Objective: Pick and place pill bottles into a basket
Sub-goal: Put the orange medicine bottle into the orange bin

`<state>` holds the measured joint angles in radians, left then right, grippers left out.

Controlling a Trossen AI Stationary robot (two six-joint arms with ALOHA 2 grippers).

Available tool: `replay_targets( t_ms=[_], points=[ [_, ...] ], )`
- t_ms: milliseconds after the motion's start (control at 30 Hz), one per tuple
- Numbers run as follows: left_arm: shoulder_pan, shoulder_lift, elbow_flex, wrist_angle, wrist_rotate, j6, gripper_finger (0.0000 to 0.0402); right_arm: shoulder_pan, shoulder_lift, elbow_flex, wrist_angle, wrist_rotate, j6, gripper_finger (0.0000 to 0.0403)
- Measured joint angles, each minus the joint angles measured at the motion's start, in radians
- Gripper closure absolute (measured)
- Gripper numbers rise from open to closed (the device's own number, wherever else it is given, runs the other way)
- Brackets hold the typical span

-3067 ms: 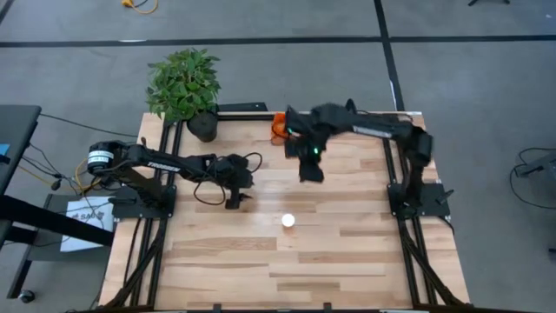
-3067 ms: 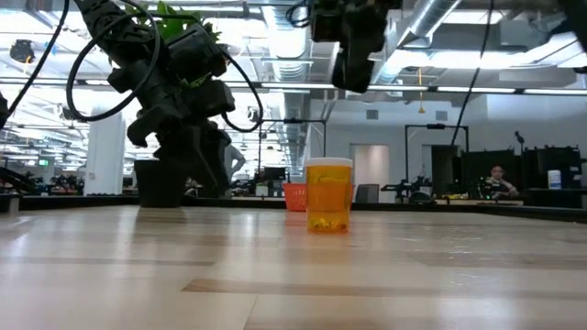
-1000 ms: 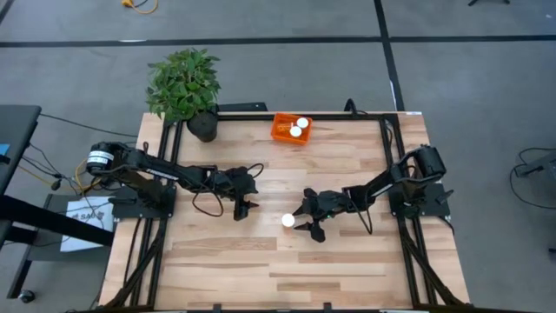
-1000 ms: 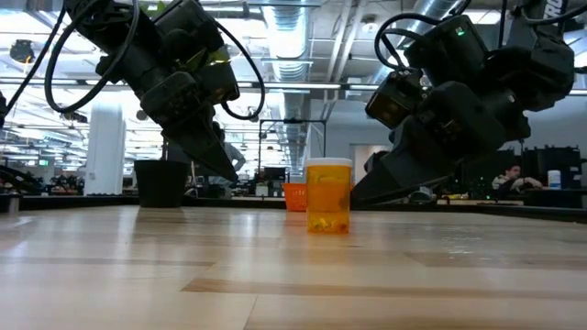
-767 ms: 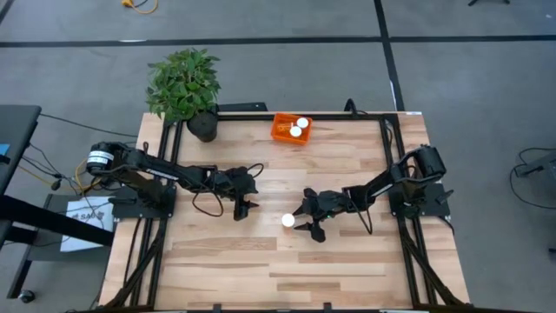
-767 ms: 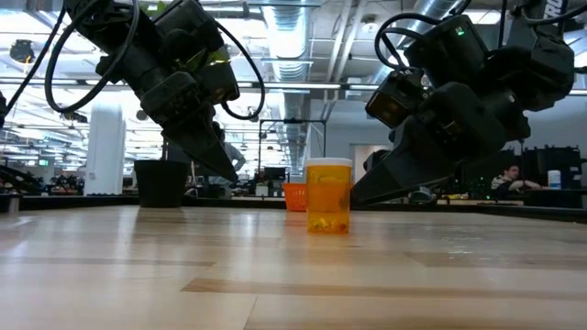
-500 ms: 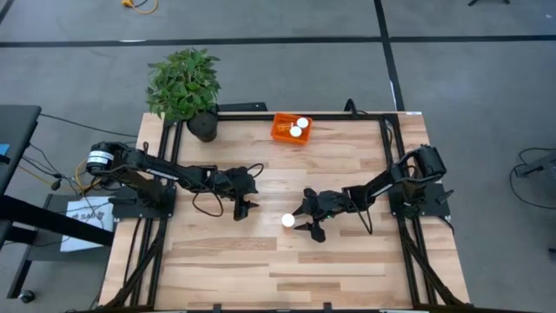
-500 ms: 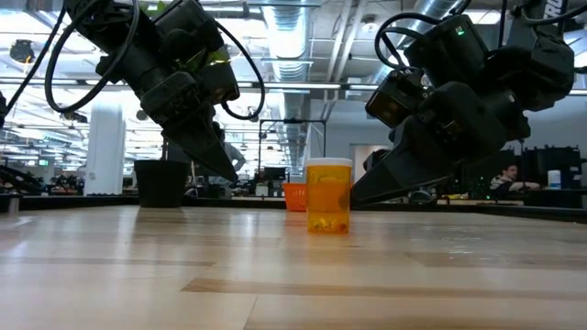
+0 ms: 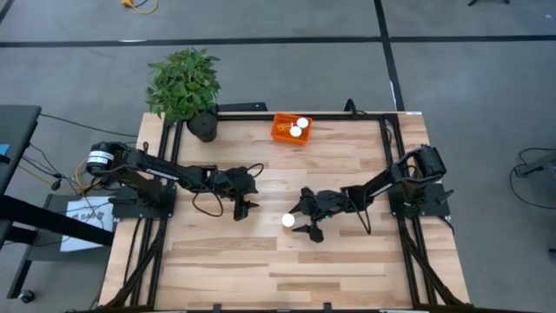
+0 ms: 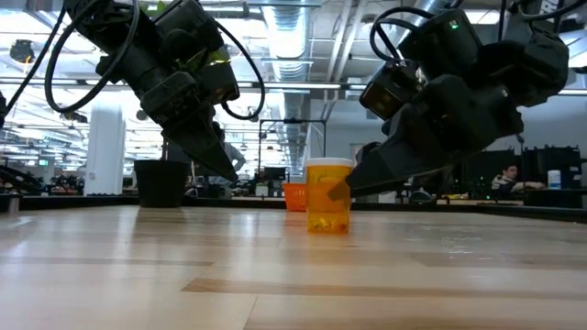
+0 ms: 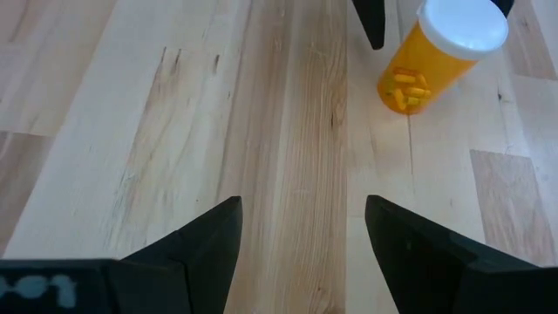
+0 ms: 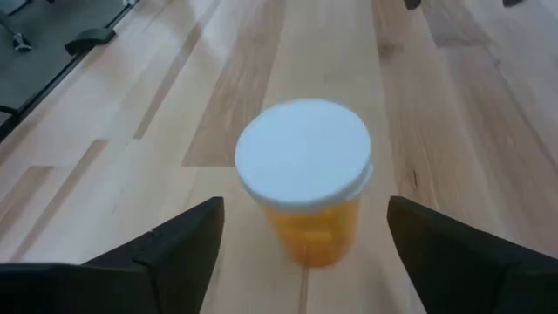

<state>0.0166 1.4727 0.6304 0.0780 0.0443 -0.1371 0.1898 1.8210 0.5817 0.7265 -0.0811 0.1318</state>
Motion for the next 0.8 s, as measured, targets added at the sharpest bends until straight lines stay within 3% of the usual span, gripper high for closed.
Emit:
replay_targets(
  t_ms=[267, 800],
  points=[
    [0.000, 0.000, 0.000, 0.000, 0.000, 0.000, 0.0168, -0.005, 0.000, 0.055, -0.043, -0.025, -0.070, 0.0075],
    [-0.001, 0.000, 0.000, 0.001, 0.001, -0.005, 0.0168, -0.022, 0.000, 0.079, -0.098, -0.034, -0.088, 0.0117]
  ],
)
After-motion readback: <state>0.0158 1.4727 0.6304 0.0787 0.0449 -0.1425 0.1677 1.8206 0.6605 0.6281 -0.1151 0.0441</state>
